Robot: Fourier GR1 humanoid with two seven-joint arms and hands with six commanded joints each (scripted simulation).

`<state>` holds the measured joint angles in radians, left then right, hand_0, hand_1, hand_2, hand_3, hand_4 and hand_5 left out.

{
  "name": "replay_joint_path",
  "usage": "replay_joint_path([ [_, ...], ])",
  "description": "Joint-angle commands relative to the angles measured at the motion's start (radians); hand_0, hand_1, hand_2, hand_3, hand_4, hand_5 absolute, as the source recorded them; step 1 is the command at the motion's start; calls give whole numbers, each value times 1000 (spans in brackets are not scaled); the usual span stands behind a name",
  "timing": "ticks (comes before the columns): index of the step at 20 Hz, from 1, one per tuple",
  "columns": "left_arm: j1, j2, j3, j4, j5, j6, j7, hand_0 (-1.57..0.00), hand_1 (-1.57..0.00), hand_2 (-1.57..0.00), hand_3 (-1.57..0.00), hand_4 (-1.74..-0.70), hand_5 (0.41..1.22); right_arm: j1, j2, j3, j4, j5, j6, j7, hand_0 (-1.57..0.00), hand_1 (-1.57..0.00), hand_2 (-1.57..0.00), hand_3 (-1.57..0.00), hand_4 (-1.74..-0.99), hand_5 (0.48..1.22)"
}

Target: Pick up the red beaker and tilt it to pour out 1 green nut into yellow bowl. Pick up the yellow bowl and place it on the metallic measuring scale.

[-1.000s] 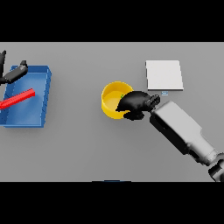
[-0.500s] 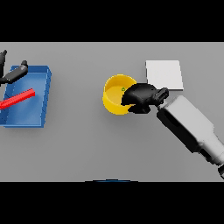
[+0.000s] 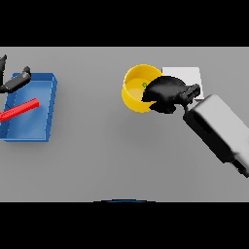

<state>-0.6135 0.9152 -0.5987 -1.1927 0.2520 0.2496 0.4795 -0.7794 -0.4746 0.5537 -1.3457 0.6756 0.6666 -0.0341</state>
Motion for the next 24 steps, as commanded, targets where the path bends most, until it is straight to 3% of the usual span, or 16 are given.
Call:
replay_joint_path([
  [1, 1, 4, 4, 3, 2, -1, -2, 1, 1, 1, 1, -802, 730, -14, -16, -11, 5, 0, -5, -12, -1569, -1569, -1565, -1263, -1719, 1220],
  [3, 9, 5, 5, -3, 5, 3, -1, 1, 1, 1, 1, -811, 741, -31, -33, -28, 35, 6, -28, -11, -1570, -1570, -1567, -1325, -1720, 1221],
  [8, 6, 13, -8, -35, -8, 13, 46, 1, 1, 1, 1, -806, 739, -79, -79, -74, 176, 23, -100, -32, -1571, -1571, -1570, -1226, -1720, 1221],
  [15, 22, 25, -4, -52, -2, 22, 70, 1, 1, 1, 1, -829, 774, -100, -89, -105, 393, 22, -193, -62, -1571, -1571, -1571, -1168, -1720, 1221],
  [20, 28, 29, -5, -57, 1, 17, 78, 1, 1, 1, 1, -818, 756, -136, -61, -102, 589, 48, -287, -97, -1571, -1571, -1571, -1308, -1723, 1221],
  [22, 16, 26, -6, -38, -8, 15, 77, 1, 1, 1, 1, -811, 753, -139, -50, -93, 644, 52, -316, -142, -1571, -1567, -1571, -1390, -1724, 1221],
  [24, -1, 17, -12, -28, -15, 9, 89, 1, 1, 1, 1, -801, 743, -150, -29, -88, 688, 61, -342, -121, -1571, -1561, -1571, -1432, -1725, 1221],
])
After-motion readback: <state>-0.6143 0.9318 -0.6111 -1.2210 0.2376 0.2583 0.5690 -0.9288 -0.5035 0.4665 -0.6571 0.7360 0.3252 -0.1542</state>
